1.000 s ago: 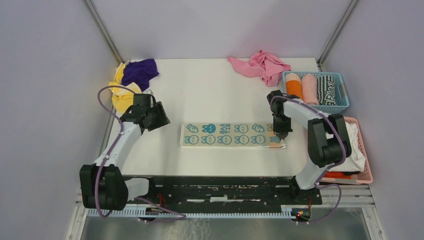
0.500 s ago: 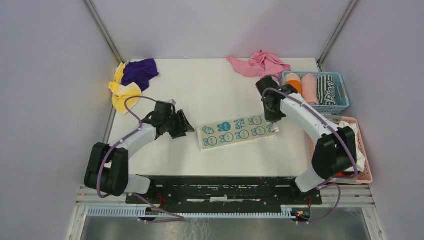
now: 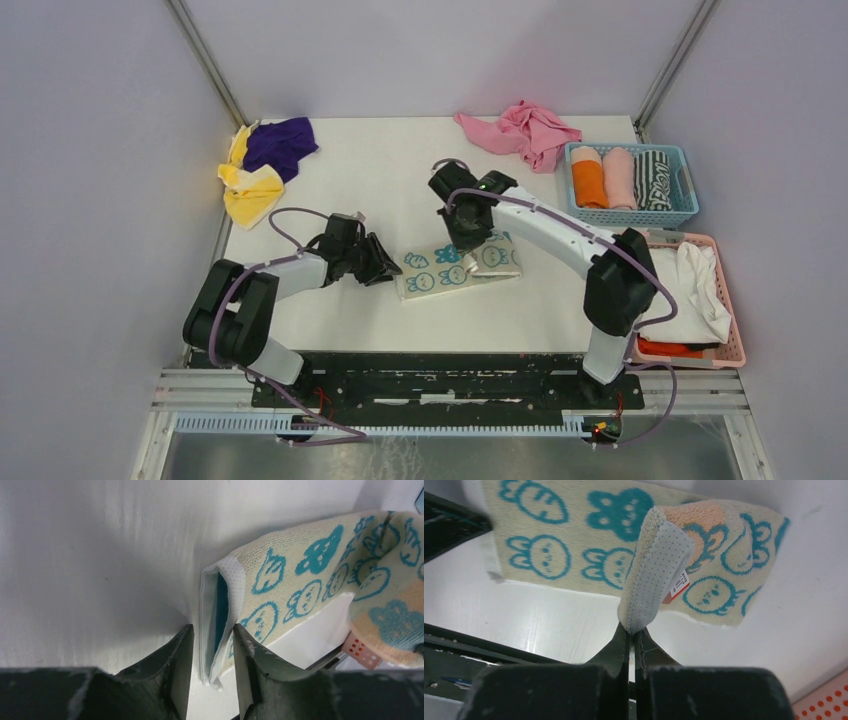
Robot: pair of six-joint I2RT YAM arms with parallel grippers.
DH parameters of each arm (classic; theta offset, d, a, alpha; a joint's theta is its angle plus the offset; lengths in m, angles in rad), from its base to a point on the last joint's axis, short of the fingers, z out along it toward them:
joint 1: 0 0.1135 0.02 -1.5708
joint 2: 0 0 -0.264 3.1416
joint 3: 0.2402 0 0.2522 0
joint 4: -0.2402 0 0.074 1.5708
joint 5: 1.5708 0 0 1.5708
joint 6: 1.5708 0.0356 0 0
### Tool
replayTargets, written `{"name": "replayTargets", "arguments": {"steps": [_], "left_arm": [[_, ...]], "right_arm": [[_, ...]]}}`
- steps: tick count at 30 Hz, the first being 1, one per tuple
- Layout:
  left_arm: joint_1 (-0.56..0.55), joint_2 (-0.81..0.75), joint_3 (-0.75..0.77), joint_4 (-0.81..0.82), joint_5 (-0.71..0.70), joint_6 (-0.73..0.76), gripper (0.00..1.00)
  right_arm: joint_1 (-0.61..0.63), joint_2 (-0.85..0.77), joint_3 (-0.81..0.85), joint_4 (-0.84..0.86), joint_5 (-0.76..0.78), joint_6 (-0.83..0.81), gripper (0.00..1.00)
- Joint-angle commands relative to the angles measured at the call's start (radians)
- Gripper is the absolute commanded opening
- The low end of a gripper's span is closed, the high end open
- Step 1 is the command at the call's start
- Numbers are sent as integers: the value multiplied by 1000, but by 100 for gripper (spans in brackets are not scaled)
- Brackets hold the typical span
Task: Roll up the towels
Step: Fold the towel at the center of the board.
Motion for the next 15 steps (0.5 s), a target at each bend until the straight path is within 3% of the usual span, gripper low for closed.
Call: {"name": "replayTargets", "arguments": {"steps": [1, 6, 15], "left_arm": [[-13, 25, -10, 80, 10, -39, 38], [-24, 34, -19, 82, -14, -29, 26], [-34, 46, -29, 81, -32, -23, 24]], "right_arm": [[89, 99, 124, 21, -31, 26, 0], [159, 198, 213, 12, -57, 34, 0], [213, 335, 300, 3, -75, 38, 2]]}}
